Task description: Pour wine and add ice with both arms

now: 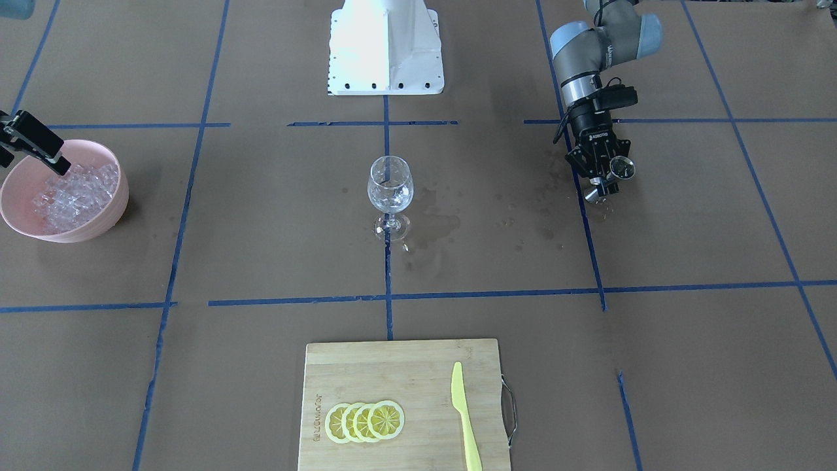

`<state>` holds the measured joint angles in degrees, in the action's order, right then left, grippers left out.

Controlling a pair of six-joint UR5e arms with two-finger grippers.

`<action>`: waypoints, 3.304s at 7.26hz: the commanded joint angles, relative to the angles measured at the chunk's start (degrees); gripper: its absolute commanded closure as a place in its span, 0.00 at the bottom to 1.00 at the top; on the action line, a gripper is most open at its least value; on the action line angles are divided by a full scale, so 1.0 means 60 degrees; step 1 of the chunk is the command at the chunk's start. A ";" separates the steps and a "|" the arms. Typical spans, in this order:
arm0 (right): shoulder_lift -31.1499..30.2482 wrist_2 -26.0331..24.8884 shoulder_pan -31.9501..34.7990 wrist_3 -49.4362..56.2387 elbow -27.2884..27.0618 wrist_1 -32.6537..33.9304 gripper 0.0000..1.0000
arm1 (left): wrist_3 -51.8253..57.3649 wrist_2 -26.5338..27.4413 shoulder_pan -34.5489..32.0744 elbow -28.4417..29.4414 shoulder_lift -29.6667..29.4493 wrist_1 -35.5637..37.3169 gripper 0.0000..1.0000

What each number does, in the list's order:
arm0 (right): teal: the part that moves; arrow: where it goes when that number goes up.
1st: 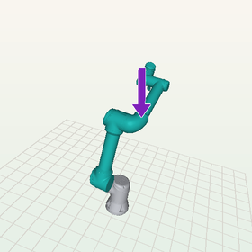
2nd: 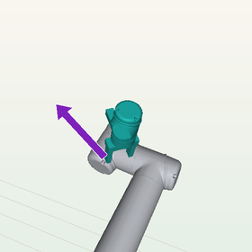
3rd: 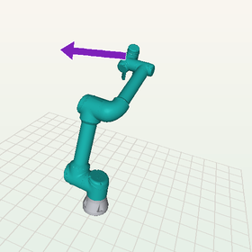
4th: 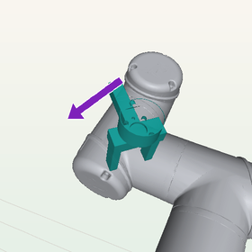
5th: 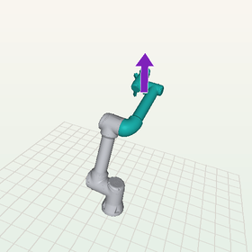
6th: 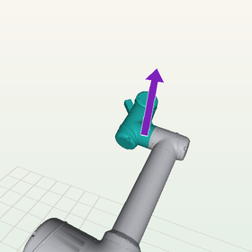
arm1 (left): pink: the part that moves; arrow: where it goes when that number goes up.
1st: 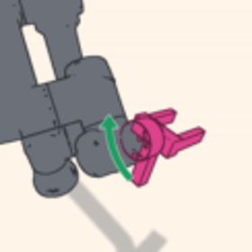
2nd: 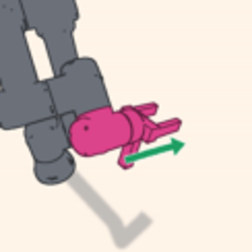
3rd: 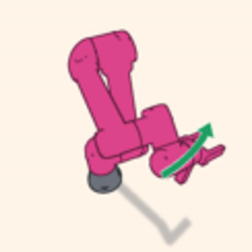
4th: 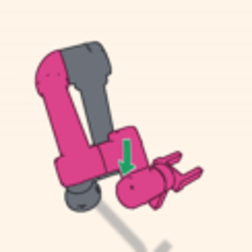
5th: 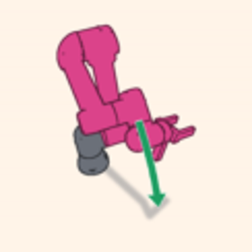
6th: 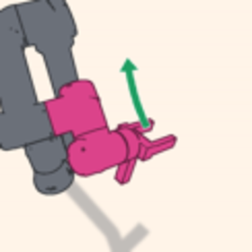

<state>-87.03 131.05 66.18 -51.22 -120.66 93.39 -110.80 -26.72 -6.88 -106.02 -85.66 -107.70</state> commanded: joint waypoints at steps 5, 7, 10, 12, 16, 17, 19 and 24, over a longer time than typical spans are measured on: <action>-0.0798 -0.0088 0.0000 0.0114 -0.0002 -0.1129 0.00 | 0.2085 0.0278 -0.1428 -0.1152 -0.0457 -0.0096 1.00; -0.1255 -0.0161 0.0000 0.0114 0.0071 -0.1837 0.00 | 0.2979 0.0235 -0.1781 -0.1211 -0.1744 -0.0111 1.00; -0.2425 -0.1051 -0.0583 0.0114 0.0071 -0.3182 0.00 | 0.4779 0.0176 -0.2016 -0.1270 -0.2319 -0.0126 1.00; -0.2618 -0.1420 -0.0951 0.0114 0.0173 -0.3347 0.00 | 0.5384 0.0045 -0.2017 -0.1255 -0.2654 -0.0140 1.00; -0.2604 -0.1758 -0.1289 0.0114 0.0582 -0.3435 0.00 | 0.6524 -0.1314 -0.1885 -0.1167 -0.4017 -0.0082 1.00; -0.2604 -0.1787 -0.1333 0.0056 0.0917 -0.4146 0.00 | 0.7152 -0.1434 -0.1870 -0.1211 -0.4353 -0.0082 1.00; -0.2619 -0.1758 -0.1333 0.0012 0.1111 -0.4637 0.00 | 0.7231 -0.1465 -0.1740 -0.1167 -0.4750 -0.0009 1.00; -0.2722 -0.1729 -0.1479 -0.0003 0.1199 -0.4900 0.00 | 0.7920 -0.1436 -0.0964 -0.0832 -0.5132 -0.0008 1.00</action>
<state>-103.34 120.64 57.63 -51.22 -113.56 64.15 -63.74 -35.36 -13.79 -111.82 -116.10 -107.68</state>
